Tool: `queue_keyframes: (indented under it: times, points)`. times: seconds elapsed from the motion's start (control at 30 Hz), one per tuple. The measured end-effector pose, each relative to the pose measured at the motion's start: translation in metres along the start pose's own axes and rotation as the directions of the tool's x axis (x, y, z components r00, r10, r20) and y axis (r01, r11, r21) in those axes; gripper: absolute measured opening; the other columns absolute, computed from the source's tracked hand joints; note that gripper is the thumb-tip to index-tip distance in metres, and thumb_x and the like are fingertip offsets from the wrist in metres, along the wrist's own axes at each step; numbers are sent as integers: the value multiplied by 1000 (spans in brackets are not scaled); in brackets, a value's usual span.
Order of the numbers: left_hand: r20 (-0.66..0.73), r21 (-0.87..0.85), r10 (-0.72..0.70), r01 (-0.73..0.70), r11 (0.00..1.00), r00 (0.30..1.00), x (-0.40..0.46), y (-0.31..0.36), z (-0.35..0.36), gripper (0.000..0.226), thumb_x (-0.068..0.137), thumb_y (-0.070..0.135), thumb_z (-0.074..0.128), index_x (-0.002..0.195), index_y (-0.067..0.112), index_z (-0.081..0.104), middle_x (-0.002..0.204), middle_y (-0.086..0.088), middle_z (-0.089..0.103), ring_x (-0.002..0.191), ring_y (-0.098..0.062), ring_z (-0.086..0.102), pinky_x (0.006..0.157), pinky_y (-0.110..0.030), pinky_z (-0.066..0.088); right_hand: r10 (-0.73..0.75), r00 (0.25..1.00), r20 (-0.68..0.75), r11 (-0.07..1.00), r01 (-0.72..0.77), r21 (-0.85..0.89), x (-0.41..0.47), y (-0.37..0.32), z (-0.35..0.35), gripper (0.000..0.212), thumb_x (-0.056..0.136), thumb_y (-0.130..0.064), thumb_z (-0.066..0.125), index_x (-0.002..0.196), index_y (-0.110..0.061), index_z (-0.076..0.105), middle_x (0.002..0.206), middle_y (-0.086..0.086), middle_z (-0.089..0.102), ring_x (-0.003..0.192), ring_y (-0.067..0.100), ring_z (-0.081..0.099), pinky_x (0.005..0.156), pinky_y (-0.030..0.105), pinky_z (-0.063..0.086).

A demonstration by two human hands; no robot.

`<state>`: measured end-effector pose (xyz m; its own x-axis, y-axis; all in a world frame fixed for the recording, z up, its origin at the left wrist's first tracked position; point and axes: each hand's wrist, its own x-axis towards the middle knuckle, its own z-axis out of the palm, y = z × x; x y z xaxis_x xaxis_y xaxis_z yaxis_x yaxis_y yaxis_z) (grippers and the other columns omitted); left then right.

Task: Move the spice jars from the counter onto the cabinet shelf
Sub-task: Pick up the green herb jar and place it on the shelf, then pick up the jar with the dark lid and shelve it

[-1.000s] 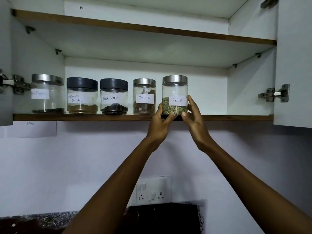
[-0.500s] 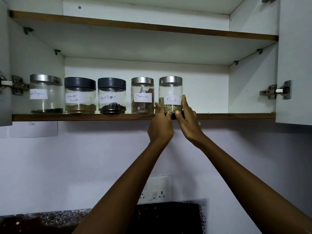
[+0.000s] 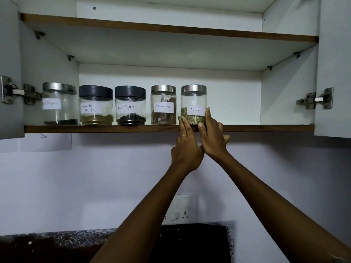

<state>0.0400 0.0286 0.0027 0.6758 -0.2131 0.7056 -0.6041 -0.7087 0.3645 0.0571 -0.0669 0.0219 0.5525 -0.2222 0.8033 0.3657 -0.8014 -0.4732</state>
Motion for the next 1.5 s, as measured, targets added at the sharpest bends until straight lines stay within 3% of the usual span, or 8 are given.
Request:
queue_keyframes:
  times: [0.37,0.6,0.73,0.87,1.0,1.23,1.4,1.5]
  points:
    - [-95,244,-68,89,966,993,4,6,6,88,92,31,52,148,2,-9,159,-12,-7,116,-28,54,82,-39,48,-12,998,-64,997,7,-75,-2,1,7,58,98,-32,40,150,-24,14,141,1,43,134,20,27,98,44,24]
    - [-75,191,-47,61,980,996,0,8,1,83,95,36,49,149,2,-5,158,-12,-12,126,-29,47,88,-45,46,-60,998,-17,998,60,-1,-8,-3,-1,54,98,-27,40,148,-19,22,147,4,38,137,21,26,107,45,23]
    - [-178,173,93,-62,983,980,-33,-9,7,67,95,36,47,150,10,18,159,-5,12,133,-25,40,93,-40,46,-98,986,-137,988,112,103,-42,0,-3,37,94,-16,43,131,-13,49,137,4,51,129,20,40,106,41,31]
    - [-246,96,190,-171,981,950,-82,-32,23,40,93,30,49,131,19,51,136,-1,51,109,-16,58,76,-26,51,-125,967,-224,974,163,158,-95,21,4,25,90,-9,43,102,-4,64,107,9,67,104,23,58,91,40,46]
    - [-121,41,162,-158,987,979,-156,-65,58,29,91,26,49,116,21,60,117,2,60,93,-14,62,61,-24,46,-142,985,-93,984,151,92,-169,64,24,22,86,-1,44,88,-4,65,90,8,67,88,23,60,79,38,46]
    - [309,-7,-60,65,998,949,-279,-121,136,28,92,28,48,119,26,55,116,6,58,99,-12,58,73,-32,52,-155,928,339,983,179,-41,-285,124,56,18,79,0,49,84,-3,66,82,10,67,77,29,60,70,39,44]
    - [504,-32,-185,233,972,844,-342,-138,179,39,88,20,54,127,20,48,120,-2,56,102,-18,57,76,-27,46,-45,768,638,972,181,-149,-342,156,70,14,83,-10,50,89,-9,62,86,8,61,80,26,56,69,30,32]
    - [628,-56,-267,385,921,731,-371,-139,198,53,86,21,59,136,16,40,133,-8,51,119,-24,52,95,-36,45,122,575,809,958,145,-248,-369,176,77,31,85,-25,55,114,-15,59,116,8,56,107,25,51,87,37,38]
